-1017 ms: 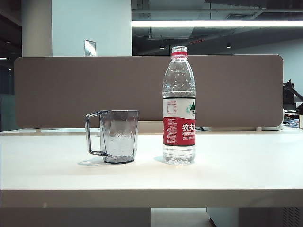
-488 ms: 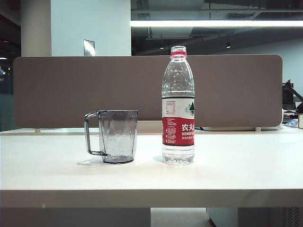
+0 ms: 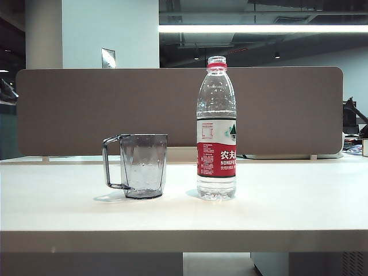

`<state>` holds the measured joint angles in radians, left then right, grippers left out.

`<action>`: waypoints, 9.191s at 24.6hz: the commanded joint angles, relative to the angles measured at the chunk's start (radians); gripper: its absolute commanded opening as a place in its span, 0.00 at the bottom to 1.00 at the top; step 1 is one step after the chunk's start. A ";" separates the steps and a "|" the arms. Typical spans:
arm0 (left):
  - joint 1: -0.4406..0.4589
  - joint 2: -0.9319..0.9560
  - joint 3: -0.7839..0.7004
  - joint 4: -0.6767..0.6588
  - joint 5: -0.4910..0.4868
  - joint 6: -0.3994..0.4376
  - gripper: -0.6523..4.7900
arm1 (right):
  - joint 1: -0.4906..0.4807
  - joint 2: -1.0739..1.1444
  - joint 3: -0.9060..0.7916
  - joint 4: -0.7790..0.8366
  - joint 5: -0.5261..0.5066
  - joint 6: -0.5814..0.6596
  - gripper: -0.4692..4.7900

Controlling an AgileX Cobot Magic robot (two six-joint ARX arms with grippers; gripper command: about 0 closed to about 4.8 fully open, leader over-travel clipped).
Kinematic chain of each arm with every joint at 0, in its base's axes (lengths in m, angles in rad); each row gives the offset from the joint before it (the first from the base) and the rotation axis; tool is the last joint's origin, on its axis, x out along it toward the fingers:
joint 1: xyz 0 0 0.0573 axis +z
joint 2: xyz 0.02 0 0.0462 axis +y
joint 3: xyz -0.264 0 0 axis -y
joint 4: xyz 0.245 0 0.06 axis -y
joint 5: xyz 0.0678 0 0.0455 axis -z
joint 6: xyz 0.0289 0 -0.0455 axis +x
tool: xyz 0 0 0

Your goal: Pick up the mineral water bottle on the table and pour water into the mug until it's full.

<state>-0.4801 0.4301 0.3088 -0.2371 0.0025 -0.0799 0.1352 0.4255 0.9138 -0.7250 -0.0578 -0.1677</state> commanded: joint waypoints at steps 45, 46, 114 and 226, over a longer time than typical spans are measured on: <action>-0.001 -0.004 0.003 0.007 -0.007 -0.003 0.12 | 0.142 0.887 -0.693 1.760 0.015 0.432 0.36; -0.001 -0.005 0.003 0.007 -0.006 -0.003 0.12 | 0.159 0.887 -0.711 1.772 0.015 0.429 0.36; -0.001 -0.013 0.003 0.006 0.043 -0.003 0.12 | 0.493 1.631 -0.204 2.024 0.307 0.295 0.89; -0.001 -0.013 0.003 0.006 0.043 -0.003 0.12 | 0.458 1.415 -0.031 1.688 0.629 -1.390 0.65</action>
<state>-0.4809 0.4179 0.3088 -0.2440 0.0418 -0.0803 0.5911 1.8553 0.8719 0.8906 0.5678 -1.5562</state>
